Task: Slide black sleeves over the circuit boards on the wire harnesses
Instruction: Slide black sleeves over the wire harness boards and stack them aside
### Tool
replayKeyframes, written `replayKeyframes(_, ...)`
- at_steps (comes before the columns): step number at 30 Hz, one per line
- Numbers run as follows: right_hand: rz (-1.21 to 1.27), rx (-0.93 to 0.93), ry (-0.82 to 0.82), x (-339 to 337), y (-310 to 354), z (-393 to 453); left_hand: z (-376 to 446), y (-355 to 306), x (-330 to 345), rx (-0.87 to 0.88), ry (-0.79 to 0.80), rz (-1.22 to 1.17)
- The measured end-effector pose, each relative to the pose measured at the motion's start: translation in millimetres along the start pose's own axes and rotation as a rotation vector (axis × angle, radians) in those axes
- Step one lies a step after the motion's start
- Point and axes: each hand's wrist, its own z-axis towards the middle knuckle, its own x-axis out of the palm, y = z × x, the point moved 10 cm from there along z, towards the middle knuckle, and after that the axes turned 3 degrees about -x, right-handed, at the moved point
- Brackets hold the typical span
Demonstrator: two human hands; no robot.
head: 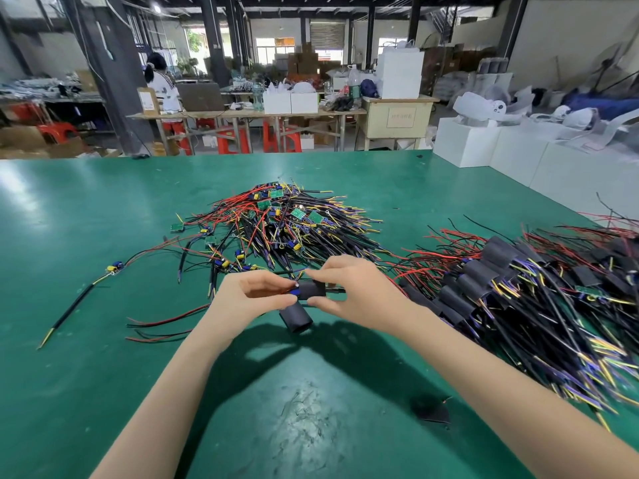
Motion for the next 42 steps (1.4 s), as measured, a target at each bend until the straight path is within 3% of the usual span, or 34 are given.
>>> replayKeyframes(11,0.18,0.097,-0.183,1.0,-10.2,-18.2,-1.0,-2.7,5.2,0.03,-0.022,0.027)
replayKeyframes(17,0.197,0.096,-0.172,14.4,-3.9,-24.7,0.5,0.6,4.9,0.008,-0.041,-0.023)
replayKeyframes(23,0.408,0.227,-0.204,0.0,-26.5,-23.0,1.1,3.5,3.0,-0.046,0.039,-0.176)
replayKeyframes(30,0.536,0.262,-0.188,0.9,-32.0,-30.2,-2.6,-2.5,25.9,0.005,0.194,-0.177)
replayKeyframes(42,0.501,0.236,-0.196,0.4,-23.4,-29.7,-2.2,-3.9,28.6,0.063,0.165,-0.136)
